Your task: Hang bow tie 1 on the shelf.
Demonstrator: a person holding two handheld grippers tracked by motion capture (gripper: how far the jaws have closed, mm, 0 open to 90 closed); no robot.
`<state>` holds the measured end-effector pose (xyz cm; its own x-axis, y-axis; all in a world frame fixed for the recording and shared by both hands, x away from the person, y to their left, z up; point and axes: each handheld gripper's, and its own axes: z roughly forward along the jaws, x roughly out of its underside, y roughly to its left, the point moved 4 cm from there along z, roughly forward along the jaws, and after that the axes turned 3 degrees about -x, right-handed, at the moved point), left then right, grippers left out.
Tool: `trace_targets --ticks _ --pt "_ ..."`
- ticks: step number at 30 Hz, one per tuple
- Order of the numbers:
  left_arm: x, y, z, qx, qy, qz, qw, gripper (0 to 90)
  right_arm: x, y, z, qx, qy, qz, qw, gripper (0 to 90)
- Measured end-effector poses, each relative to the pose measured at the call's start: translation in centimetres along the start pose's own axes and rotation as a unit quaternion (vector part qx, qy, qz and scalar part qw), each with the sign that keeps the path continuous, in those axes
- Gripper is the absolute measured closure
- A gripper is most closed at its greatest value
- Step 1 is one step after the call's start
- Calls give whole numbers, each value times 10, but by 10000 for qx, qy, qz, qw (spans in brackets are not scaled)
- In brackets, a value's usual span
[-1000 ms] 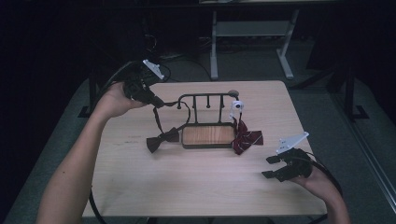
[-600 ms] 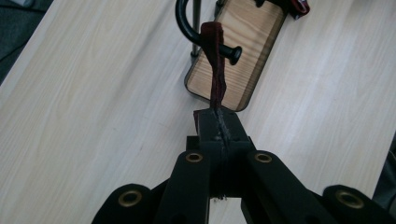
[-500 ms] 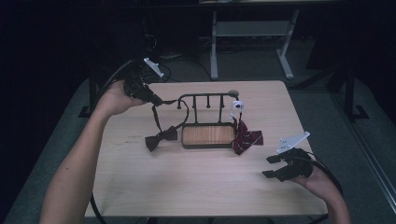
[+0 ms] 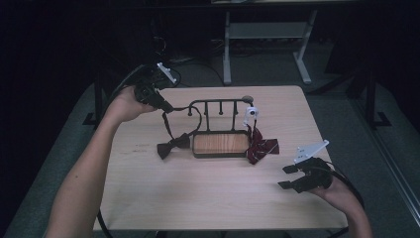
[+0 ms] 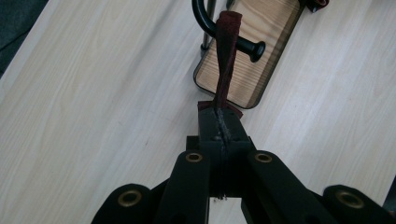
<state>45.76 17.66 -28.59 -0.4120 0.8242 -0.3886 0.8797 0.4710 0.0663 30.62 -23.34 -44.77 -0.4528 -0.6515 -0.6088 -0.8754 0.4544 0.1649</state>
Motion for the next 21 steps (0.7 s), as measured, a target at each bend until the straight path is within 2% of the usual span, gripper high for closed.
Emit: trace_targets --ticks 10,16,21 --pt "-2 2 6 -54 78 -44 9999 894 -1 0 1 -32 -22 24 10000 392" --pt "-1 3 7 -5 88 -115 9999 871 -1 -1 1 -32 -34 17 10000 392" --pt "0 1 7 119 146 -17 9998 852 -1 -1 1 -35 -21 15 10000 392"
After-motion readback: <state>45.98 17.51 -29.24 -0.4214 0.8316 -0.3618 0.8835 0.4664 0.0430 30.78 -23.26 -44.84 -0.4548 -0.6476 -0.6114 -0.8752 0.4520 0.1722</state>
